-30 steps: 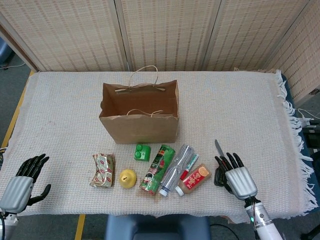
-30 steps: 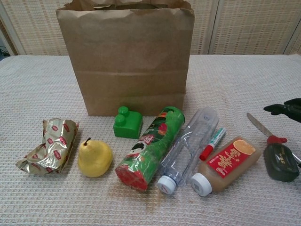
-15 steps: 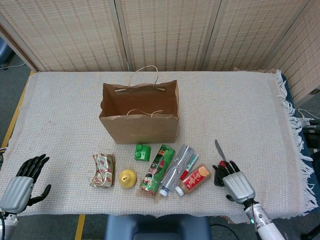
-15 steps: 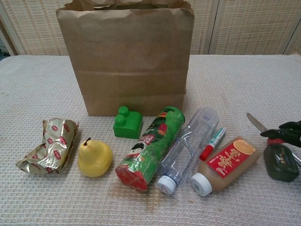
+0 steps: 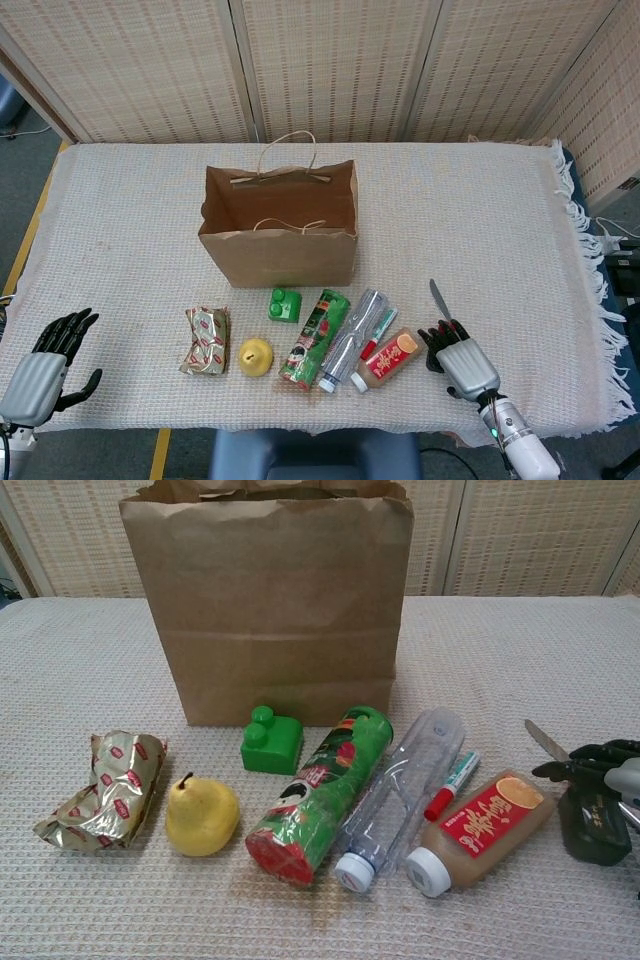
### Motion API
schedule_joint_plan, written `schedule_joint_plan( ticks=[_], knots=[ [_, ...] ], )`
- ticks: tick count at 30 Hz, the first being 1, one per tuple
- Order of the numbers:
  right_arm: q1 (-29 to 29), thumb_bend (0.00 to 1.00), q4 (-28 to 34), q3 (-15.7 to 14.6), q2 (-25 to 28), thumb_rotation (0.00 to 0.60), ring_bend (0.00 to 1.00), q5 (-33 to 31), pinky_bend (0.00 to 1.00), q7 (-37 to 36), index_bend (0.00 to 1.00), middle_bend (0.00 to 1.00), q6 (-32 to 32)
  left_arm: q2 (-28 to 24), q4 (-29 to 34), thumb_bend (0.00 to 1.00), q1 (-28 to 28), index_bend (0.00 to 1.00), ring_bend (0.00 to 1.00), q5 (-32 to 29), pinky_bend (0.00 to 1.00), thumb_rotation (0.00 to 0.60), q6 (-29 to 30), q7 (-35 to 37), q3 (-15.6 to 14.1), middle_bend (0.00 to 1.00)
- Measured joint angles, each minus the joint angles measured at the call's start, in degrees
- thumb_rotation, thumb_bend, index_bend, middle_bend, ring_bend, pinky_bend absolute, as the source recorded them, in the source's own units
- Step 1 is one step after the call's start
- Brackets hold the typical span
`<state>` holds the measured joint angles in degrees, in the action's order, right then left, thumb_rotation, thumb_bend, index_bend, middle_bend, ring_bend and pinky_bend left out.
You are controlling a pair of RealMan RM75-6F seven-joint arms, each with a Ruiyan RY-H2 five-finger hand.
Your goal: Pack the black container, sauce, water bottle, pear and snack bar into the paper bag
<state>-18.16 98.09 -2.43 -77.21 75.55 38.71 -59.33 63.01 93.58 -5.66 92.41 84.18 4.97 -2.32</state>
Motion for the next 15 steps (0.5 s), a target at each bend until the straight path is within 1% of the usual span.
schedule_joint_plan(
  ticks=[4,6,7,9,11,12,13,14,15],
  knots=[
    [-0.56,0.03,-0.50,0.10,-0.45,0.600,0.03,-1.01,0.07,0.37,0.05,0.11,0.33,-0.07,0.11,0.38,-0.04,0.00,0.00,-0.05,0.06,0.600,-0.17,0.11,-0.05,0.00],
    [-0.82,0.03,-0.84,0.07,-0.70,0.600,0.05,-1.75,0.09,0.68,0.09,0.13,0.67,-0.10,0.13,0.38,-0.06,0.00,0.00,-0.05,0.06,0.600,-0.22,0.12,-0.06,0.00],
    [-0.99,0.05,-1.14,0.04,-0.93,0.600,0.07,-2.25,0.11,0.90,0.13,0.15,0.85,-0.12,0.17,0.38,-0.06,0.00,0.00,-0.07,0.06,0.600,-0.25,0.16,-0.06,0.00],
    [-1.21,0.13,-1.59,-0.01,-1.29,0.600,0.12,-2.93,0.17,1.23,0.20,0.20,1.03,-0.18,0.27,0.38,-0.07,0.00,0.00,-0.13,0.06,0.600,-0.28,0.26,-0.06,0.00],
    [-1.43,0.24,-2.11,-0.02,-1.71,0.600,0.20,-3.68,0.28,1.48,0.28,0.26,1.09,-0.25,0.39,0.38,-0.05,0.00,0.00,-0.20,0.06,0.600,-0.32,0.43,-0.07,0.00],
    [-1.52,0.27,-2.32,-0.02,-1.89,0.600,0.23,-3.86,0.33,1.52,0.32,0.28,1.04,-0.28,0.43,0.38,-0.05,0.00,0.00,-0.24,0.06,0.600,-0.35,0.47,-0.08,0.00],
    [-1.60,0.31,-2.43,-0.03,-2.00,0.600,0.28,-3.90,0.40,1.43,0.37,0.32,0.89,-0.30,0.46,0.38,-0.04,0.00,0.00,-0.28,0.06,0.600,-0.39,0.51,-0.10,0.00],
    [-1.61,0.34,-2.41,-0.05,-2.00,0.600,0.32,-3.84,0.44,1.26,0.40,0.35,0.75,-0.31,0.49,0.38,-0.04,0.00,0.00,-0.30,0.06,0.600,-0.41,0.55,-0.10,0.00],
    [-1.62,0.35,-2.35,-0.10,-1.94,0.600,0.33,-3.76,0.46,1.07,0.41,0.37,0.57,-0.33,0.52,0.38,-0.04,0.00,0.00,-0.32,0.06,0.600,-0.43,0.59,-0.09,0.00]
  ],
)
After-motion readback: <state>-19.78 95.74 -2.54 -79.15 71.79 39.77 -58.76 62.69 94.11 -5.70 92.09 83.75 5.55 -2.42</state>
